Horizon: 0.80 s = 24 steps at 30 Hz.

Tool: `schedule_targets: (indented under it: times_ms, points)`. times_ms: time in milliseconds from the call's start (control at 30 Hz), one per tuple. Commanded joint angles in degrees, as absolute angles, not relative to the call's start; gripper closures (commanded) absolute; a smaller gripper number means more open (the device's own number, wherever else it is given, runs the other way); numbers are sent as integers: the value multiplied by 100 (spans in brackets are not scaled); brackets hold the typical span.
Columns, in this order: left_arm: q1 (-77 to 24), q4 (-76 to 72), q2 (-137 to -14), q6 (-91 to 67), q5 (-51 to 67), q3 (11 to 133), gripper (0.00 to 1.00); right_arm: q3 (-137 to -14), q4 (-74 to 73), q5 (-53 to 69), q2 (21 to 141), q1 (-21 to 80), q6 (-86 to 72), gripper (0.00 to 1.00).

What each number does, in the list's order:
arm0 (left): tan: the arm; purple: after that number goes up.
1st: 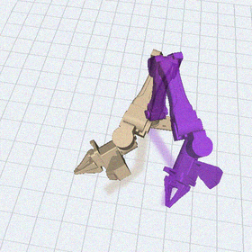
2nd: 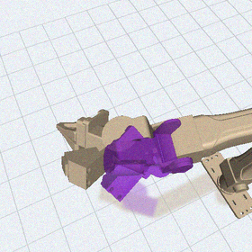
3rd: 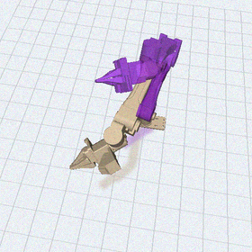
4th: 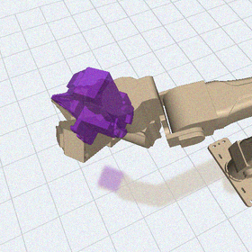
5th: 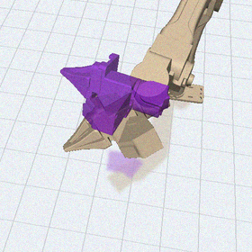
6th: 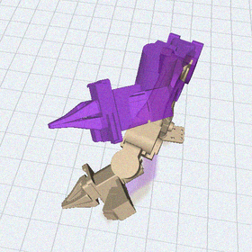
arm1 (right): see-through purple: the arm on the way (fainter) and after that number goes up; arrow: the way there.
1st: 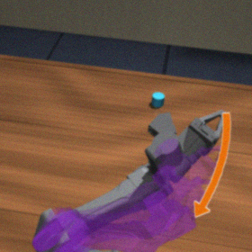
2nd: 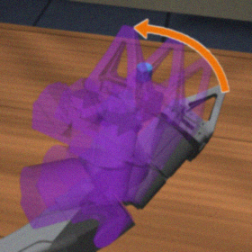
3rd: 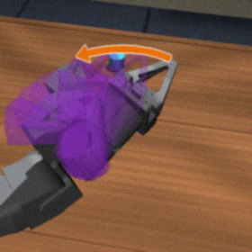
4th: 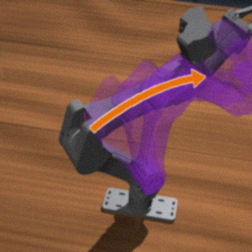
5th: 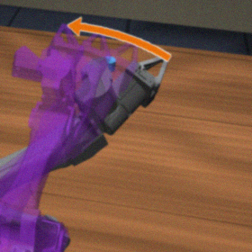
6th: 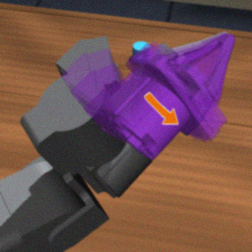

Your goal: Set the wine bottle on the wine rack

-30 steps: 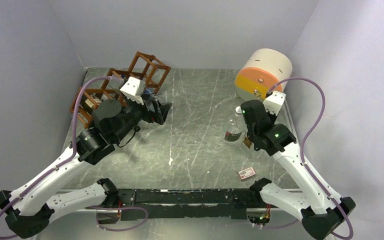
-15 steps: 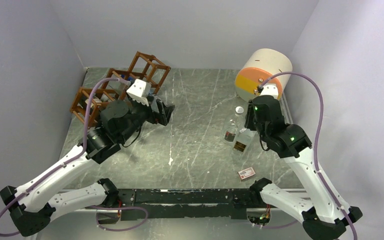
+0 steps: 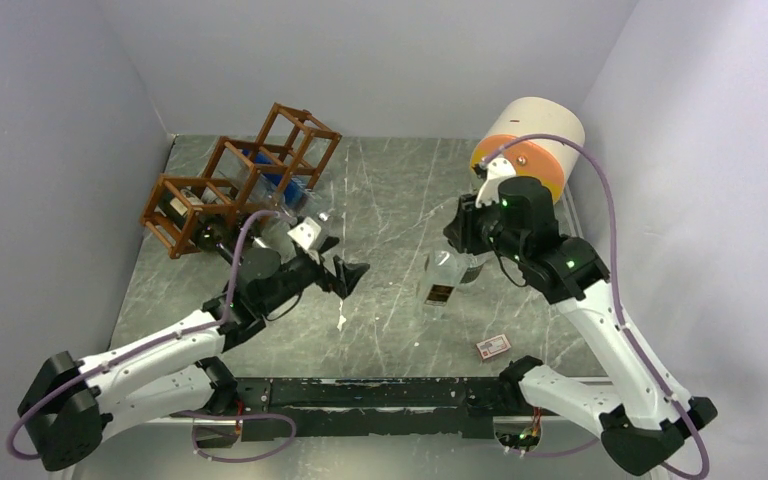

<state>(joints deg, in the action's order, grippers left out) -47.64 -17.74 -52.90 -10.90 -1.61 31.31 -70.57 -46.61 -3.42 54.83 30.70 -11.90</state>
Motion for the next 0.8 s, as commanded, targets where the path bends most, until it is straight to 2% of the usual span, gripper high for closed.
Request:
schedule_targets:
  times_ms: [0, 200, 500, 767]
  points:
    - [-4784, -4304, -5562, -1180, 990, 2500, 1, -7155, -3204, 809, 5765, 3037, -1186, 100]
    - [-4781, -4733, -6312, -1005, 1545, 2474, 3, -7254, -2420, 1829, 6286, 3041, -1261, 100]
    - [-4782, -4734, -6355, -784, 1961, 2177, 0, -7361, -1783, 2647, 6701, 3041, -1481, 100]
    - [-4786, -4250, -6551, -699, 1145, 2485, 1, -7348, -1300, 3236, 6790, 3041, -1649, 100]
